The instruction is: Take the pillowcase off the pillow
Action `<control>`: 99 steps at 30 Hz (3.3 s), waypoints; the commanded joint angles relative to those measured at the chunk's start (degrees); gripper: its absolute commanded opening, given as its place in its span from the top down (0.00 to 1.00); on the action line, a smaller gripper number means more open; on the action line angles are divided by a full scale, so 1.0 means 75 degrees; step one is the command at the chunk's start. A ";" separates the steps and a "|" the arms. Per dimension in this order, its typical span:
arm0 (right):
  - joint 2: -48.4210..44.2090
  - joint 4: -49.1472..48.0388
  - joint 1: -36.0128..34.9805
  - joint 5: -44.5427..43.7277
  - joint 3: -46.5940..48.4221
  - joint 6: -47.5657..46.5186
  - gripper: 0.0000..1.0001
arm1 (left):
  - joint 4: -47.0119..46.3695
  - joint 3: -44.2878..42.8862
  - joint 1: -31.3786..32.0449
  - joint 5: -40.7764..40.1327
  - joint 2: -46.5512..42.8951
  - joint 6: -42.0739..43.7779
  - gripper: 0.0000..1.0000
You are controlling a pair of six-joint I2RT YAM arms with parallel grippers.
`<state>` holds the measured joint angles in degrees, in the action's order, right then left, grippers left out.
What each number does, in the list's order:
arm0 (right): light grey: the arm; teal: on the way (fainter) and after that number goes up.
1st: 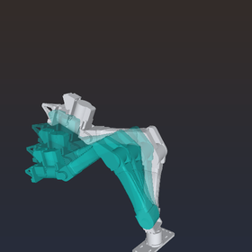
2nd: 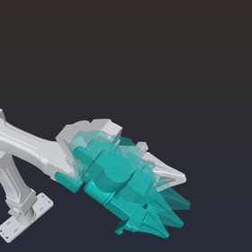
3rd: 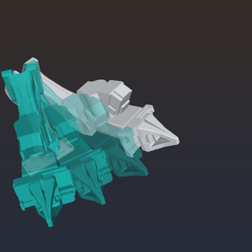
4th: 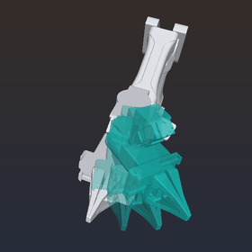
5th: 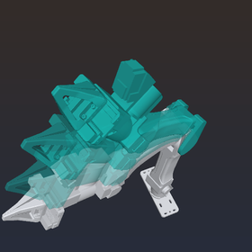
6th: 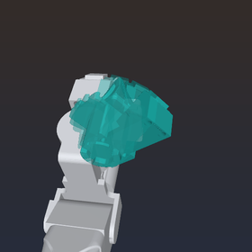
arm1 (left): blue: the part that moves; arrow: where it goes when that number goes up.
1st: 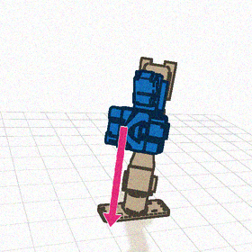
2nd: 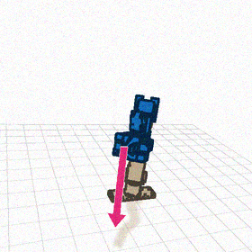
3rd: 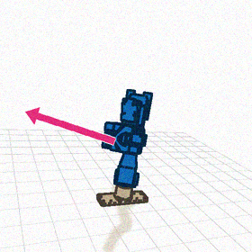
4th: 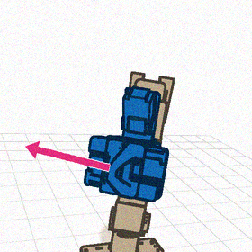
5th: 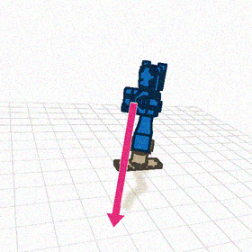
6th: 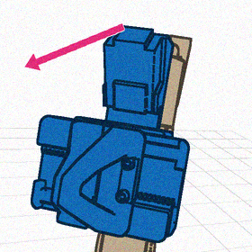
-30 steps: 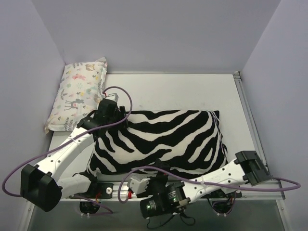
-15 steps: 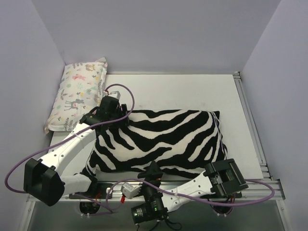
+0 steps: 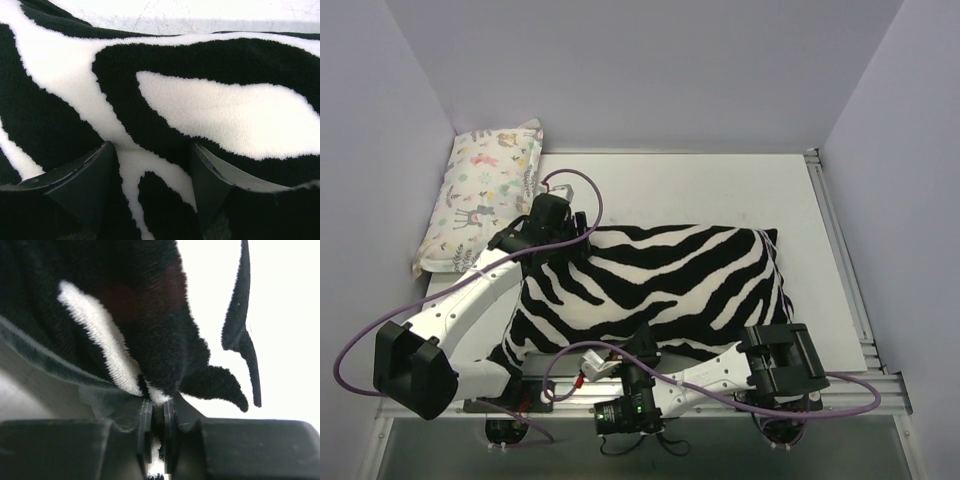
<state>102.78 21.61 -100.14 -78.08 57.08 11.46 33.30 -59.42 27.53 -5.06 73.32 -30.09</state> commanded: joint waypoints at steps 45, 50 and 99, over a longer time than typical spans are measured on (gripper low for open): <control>0.3098 0.0752 0.9929 1.3622 0.9650 0.1224 0.74 | -0.0091 -0.1078 0.0137 0.0229 -0.2102 -0.0137 0.04; 0.3545 0.0740 1.0047 1.3705 0.9453 0.1671 0.55 | -0.0478 -0.1112 0.0465 0.0183 -0.1620 -0.0266 0.04; -0.7491 0.1291 1.3586 1.0905 0.0325 0.3487 0.03 | -0.1207 -0.6642 0.5891 -0.4034 0.5455 0.1410 0.04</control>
<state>48.84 30.04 0.62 5.02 62.17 36.12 21.17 -102.91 70.11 -27.46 110.08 -22.09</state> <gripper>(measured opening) 0.970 0.964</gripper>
